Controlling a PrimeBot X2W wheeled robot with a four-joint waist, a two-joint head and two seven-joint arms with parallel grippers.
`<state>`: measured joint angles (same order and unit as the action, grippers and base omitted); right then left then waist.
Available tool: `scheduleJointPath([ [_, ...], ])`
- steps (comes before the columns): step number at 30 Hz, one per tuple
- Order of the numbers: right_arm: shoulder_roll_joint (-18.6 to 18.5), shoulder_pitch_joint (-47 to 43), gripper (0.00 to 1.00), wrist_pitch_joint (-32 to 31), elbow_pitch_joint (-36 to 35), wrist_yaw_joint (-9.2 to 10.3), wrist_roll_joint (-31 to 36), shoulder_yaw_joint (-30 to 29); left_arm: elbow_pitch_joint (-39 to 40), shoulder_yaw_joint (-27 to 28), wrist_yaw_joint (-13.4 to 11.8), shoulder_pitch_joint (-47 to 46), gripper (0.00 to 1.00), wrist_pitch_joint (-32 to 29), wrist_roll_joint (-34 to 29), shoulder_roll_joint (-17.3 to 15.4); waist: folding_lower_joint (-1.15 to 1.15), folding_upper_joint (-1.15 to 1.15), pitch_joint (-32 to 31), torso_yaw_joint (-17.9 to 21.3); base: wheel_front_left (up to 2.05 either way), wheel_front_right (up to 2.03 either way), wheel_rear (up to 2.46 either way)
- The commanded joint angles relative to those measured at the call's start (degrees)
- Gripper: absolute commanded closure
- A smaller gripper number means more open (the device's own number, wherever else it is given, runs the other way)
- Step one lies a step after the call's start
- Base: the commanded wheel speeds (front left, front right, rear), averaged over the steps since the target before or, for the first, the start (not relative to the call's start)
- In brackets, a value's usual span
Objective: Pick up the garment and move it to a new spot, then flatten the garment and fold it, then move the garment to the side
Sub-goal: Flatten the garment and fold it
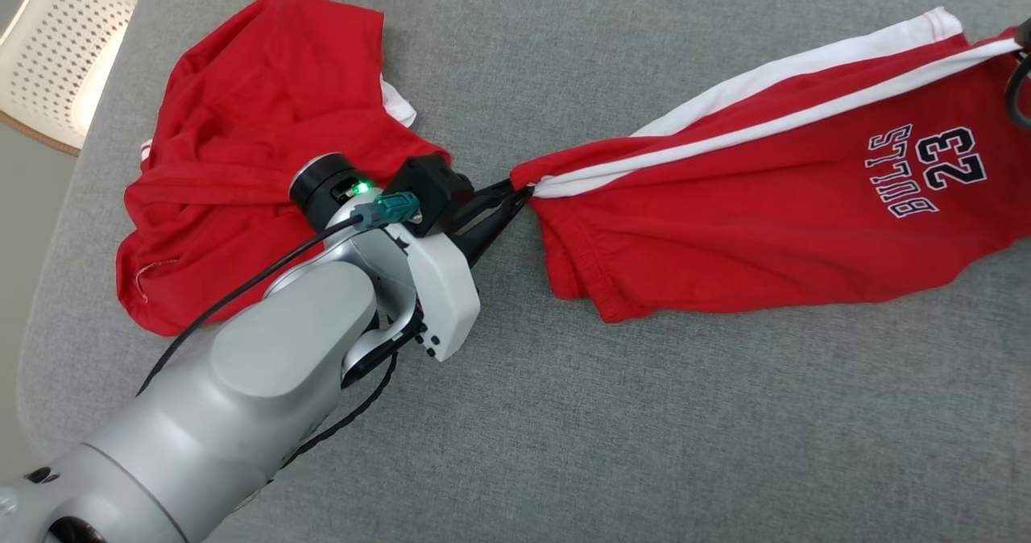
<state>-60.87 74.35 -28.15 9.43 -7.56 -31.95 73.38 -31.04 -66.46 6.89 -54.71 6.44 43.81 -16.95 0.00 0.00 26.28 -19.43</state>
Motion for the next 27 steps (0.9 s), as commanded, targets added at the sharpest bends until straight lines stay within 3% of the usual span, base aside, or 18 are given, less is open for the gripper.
scheduleJointPath([
  [1,0.1,0.7,1.00,0.4,0.4,0.14,0.1,0.0,-0.6,-0.1,0.2,-1.1,1.00,0.3,0.0,0.1,0.00,0.00,0.7,-0.5,0.00,0.00,0.00],
  [6,0.4,2.3,1.00,2.2,2.9,0.14,-0.6,0.0,-2.7,-0.6,0.4,-2.5,1.00,1.9,0.9,1.4,0.00,0.00,1.9,-1.2,0.00,0.00,0.00],
  [7,0.8,2.9,0.05,3.4,4.4,0.14,-0.5,0.0,-3.6,-0.9,0.5,-2.7,0.36,2.5,0.8,1.9,0.00,0.00,2.2,-1.4,0.00,0.00,0.00],
  [8,0.8,2.6,0.00,3.2,5.1,0.14,-0.2,0.1,-4.1,-0.9,0.5,-2.8,0.00,2.7,1.1,2.1,0.00,0.00,2.4,-1.5,0.00,0.00,0.00],
  [18,3.3,1.9,0.00,9.4,12.9,0.14,-2.8,0.0,-8.3,-0.6,0.5,-2.9,0.00,6.1,2.2,3.4,0.00,0.00,0.9,-0.8,0.00,0.00,0.00],
  [27,10.8,-6.5,0.00,29.1,24.6,0.14,-8.8,-9.7,-9.0,6.4,-2.5,1.8,0.00,8.7,5.1,1.8,0.00,0.00,-6.5,2.2,0.00,0.00,0.00],
])
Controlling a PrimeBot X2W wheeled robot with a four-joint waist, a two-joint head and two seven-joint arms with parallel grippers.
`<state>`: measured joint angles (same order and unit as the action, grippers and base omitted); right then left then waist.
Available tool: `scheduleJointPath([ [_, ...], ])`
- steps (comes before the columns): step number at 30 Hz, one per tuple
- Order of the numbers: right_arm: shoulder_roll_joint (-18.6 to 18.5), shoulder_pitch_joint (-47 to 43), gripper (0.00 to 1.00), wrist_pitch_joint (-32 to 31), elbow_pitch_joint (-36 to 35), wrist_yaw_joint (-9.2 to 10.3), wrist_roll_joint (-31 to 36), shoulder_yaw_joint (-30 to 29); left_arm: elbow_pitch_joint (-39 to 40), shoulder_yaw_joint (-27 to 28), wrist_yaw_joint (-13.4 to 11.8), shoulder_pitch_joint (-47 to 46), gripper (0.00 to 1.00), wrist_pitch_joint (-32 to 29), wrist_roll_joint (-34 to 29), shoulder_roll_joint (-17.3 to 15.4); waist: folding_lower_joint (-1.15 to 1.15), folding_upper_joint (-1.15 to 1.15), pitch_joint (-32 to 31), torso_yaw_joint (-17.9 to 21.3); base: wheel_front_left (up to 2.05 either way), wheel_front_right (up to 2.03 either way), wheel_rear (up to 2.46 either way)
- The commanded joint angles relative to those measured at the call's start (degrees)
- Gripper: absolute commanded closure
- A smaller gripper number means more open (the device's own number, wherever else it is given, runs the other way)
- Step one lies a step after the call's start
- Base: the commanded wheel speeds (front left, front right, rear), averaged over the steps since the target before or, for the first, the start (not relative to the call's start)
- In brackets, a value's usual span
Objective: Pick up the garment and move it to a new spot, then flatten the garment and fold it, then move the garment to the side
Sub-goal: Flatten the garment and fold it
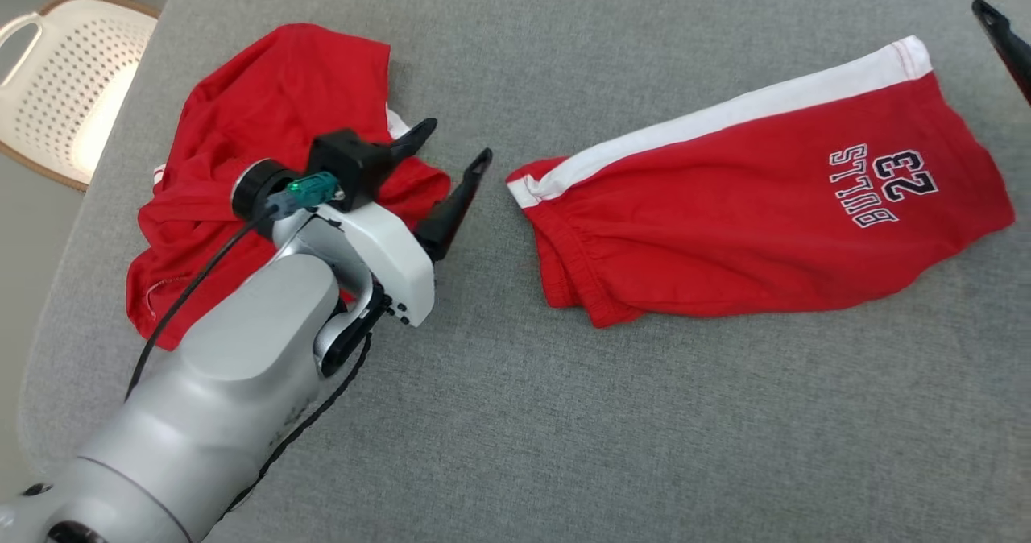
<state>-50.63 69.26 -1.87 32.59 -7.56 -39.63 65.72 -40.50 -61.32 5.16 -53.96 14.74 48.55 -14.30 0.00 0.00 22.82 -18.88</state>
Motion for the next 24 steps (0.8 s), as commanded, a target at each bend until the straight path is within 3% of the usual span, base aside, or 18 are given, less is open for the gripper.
scheduleJointPath([
  [1,1.8,-3.0,0.00,4.8,2.5,0.14,-2.1,-3.7,1.0,2.5,-1.3,1.6,0.00,0.4,0.6,-1.1,0.00,0.00,-3.9,2.0,0.00,0.00,0.00],
  [6,7.5,-10.5,0.00,14.1,7.1,0.13,-4.5,-11.1,6.9,10.7,-3.6,7.2,0.00,0.5,-0.8,-2.9,0.00,0.00,-8.8,3.8,0.00,0.00,0.00],
  [12,12.6,-18.0,0.00,17.0,6.9,0.13,-3.7,-18.2,13.7,19.7,-5.7,14.4,0.00,0.4,-4.4,-3.3,0.00,0.00,-12.7,5.7,0.00,0.00,0.00],
  [19,19.5,-32.7,0.00,17.0,-2.6,0.13,3.5,-36.3,20.8,31.5,-6.5,26.3,0.00,0.4,-10.9,-0.6,0.00,0.00,-16.6,7.7,0.00,0.00,0.00],
  [24,27.6,-45.3,0.00,17.0,-10.0,0.12,9.0,-48.7,24.6,38.6,-3.8,34.0,0.00,0.4,-16.4,2.3,0.00,0.00,-17.7,8.9,0.00,0.00,0.00],
])
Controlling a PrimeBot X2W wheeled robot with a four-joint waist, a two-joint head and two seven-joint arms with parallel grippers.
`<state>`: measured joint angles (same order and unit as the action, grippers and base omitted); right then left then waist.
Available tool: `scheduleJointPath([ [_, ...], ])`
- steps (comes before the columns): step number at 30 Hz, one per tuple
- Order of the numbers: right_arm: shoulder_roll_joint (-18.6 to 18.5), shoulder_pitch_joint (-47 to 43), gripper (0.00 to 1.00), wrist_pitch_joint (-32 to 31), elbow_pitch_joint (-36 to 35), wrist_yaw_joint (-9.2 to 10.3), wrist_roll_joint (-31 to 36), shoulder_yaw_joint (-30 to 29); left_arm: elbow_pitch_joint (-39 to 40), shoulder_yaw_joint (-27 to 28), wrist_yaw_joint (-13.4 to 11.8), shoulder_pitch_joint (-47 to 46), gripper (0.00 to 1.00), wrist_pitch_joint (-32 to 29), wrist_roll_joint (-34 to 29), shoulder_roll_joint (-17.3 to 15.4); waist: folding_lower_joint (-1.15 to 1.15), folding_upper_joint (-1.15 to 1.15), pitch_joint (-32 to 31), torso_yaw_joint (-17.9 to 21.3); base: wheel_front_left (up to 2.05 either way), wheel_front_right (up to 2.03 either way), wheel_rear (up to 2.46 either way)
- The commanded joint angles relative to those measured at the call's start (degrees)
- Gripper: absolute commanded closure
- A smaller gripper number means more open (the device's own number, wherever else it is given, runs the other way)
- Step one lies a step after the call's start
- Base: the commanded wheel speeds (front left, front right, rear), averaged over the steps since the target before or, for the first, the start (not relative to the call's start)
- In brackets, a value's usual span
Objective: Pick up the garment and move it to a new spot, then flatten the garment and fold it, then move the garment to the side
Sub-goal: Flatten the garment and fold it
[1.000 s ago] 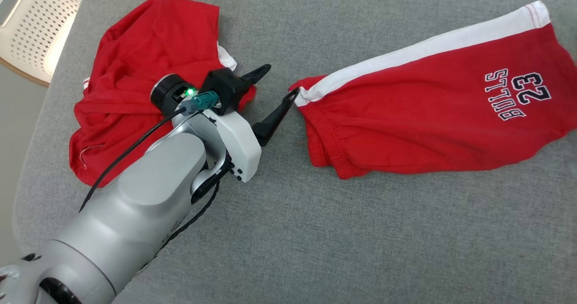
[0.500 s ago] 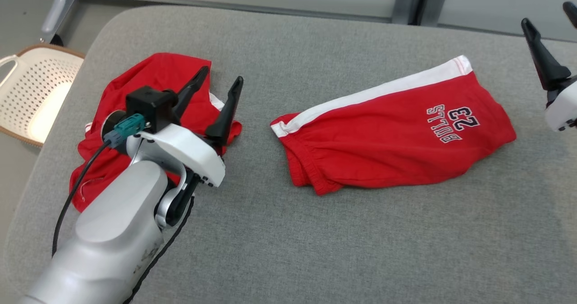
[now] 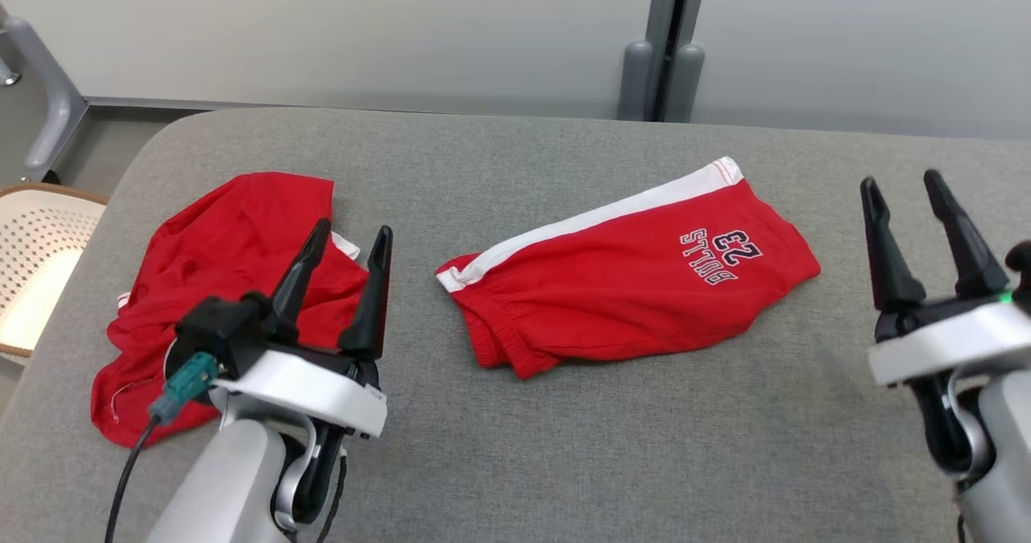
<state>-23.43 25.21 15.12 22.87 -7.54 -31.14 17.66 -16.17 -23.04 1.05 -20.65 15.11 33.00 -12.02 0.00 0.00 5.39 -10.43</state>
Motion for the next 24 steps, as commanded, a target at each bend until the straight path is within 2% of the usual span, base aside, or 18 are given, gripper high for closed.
scheduleJointPath([
  [1,2.0,-3.3,0.00,0.0,-1.5,0.10,1.6,-2.2,0.7,1.7,0.9,2.0,0.00,0.1,-2.0,0.6,0.00,0.00,-0.3,0.6,0.00,0.00,0.00],
  [5,7.6,-10.4,0.00,0.0,-4.8,0.06,5.5,-6.9,2.0,6.3,2.9,6.5,0.00,0.0,-6.3,3.9,0.00,0.00,-0.5,1.3,0.00,0.00,0.00],
  [8,10.1,-13.6,0.00,0.0,-5.7,0.06,8.7,-8.5,2.6,9.4,3.8,9.5,0.00,0.0,-9.3,6.3,0.00,0.00,-0.4,2.0,0.00,0.00,0.00],
  [11,11.4,-15.5,0.00,0.0,-5.5,0.05,12.8,-9.6,2.5,11.4,4.6,11.7,0.00,0.0,-11.5,7.9,0.00,0.00,-0.2,2.5,0.00,0.00,0.00],
  [16,12.8,-16.6,0.00,0.0,-5.4,0.05,16.0,-10.7,1.3,12.0,5.7,13.1,0.00,0.0,-13.3,8.9,0.00,0.00,0.1,2.8,0.00,0.00,0.00],
  [20,13.3,-16.3,0.00,0.0,-4.6,0.05,16.8,-10.9,1.0,12.6,6.1,12.5,0.00,0.0,-14.2,9.0,0.00,0.00,0.8,2.5,0.00,0.00,0.00],
  [24,14.0,-15.2,0.00,-0.4,-1.8,0.05,13.3,-10.5,1.3,12.0,6.3,11.6,0.00,0.0,-13.1,9.0,0.00,0.00,1.7,1.4,0.00,0.00,0.00],
])
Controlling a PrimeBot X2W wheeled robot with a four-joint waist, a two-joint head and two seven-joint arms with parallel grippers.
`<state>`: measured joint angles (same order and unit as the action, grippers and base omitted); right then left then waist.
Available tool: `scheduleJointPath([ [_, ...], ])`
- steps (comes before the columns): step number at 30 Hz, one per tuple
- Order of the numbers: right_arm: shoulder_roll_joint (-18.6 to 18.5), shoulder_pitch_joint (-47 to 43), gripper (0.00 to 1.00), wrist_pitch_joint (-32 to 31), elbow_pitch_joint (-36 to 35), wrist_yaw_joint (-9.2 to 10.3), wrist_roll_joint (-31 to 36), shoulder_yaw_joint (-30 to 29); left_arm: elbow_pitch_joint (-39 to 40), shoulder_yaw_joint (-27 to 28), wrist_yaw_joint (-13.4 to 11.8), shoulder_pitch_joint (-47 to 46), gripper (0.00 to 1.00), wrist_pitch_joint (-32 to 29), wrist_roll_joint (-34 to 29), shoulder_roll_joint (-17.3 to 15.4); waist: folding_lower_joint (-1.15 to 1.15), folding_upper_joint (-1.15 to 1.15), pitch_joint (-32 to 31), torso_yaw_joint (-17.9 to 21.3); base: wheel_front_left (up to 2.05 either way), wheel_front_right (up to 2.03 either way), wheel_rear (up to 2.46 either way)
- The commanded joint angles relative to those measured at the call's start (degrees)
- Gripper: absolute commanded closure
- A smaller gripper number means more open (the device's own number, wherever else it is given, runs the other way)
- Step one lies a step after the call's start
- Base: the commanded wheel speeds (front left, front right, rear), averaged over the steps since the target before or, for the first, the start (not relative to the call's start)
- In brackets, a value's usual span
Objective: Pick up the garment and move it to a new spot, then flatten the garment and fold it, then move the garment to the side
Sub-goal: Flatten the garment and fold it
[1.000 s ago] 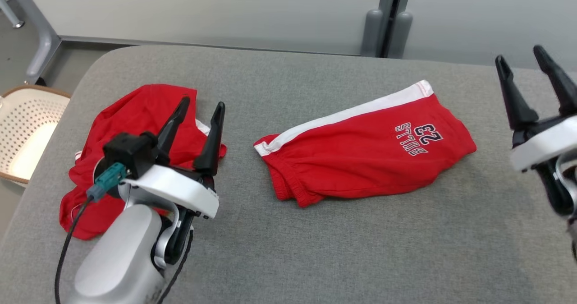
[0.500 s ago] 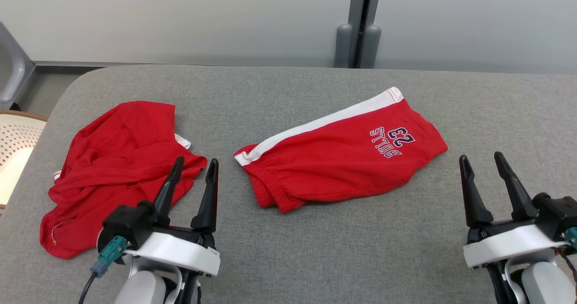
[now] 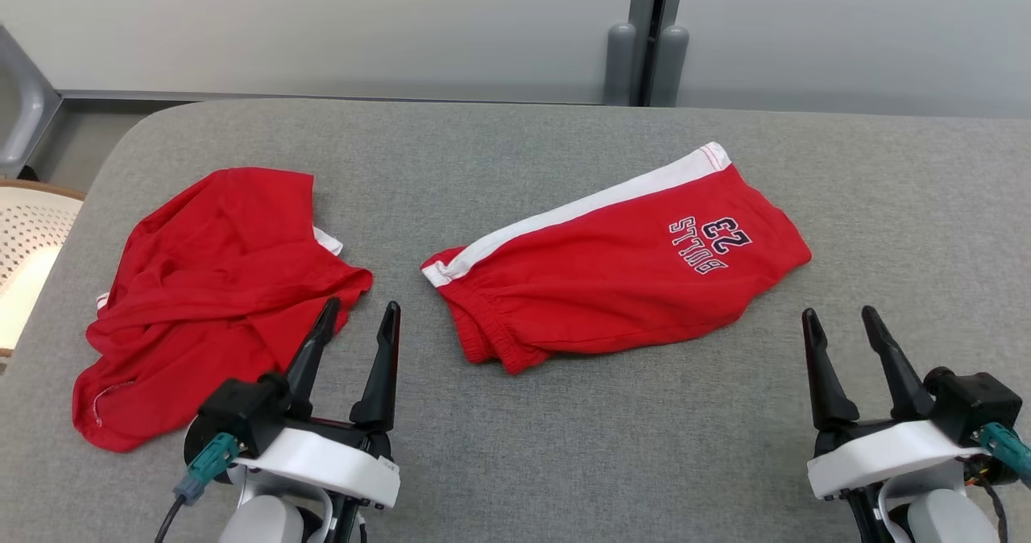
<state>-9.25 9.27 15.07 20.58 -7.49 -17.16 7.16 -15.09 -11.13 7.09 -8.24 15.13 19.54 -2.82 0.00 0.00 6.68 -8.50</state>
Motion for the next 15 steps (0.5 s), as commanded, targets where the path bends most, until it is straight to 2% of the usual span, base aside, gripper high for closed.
scheduleJointPath([
  [1,-0.1,1.2,0.00,-0.7,1.3,0.00,-2.1,0.0,0.2,-0.1,0.3,-0.8,0.00,0.0,0.9,-0.2,0.00,0.00,0.6,-0.9,0.00,0.00,0.00],
  [4,0.3,2.3,0.00,-2.3,3.0,0.00,-5.6,-0.3,0.1,-0.5,0.3,-1.1,0.00,0.0,1.6,-0.2,0.00,0.00,1.4,-1.7,0.00,0.00,0.00],
  [11,1.3,7.7,0.00,-11.5,8.7,0.00,-17.8,-4.6,-0.6,-2.6,0.4,-2.6,0.00,0.0,3.9,-0.2,0.00,0.00,4.6,-5.8,0.00,0.00,0.00],
  [15,0.7,10.8,0.00,-16.0,12.5,0.00,-20.1,-7.6,-0.3,-4.3,0.3,-3.5,0.00,0.0,5.2,-0.1,0.00,0.00,6.3,-8.6,0.00,0.00,0.00],
])
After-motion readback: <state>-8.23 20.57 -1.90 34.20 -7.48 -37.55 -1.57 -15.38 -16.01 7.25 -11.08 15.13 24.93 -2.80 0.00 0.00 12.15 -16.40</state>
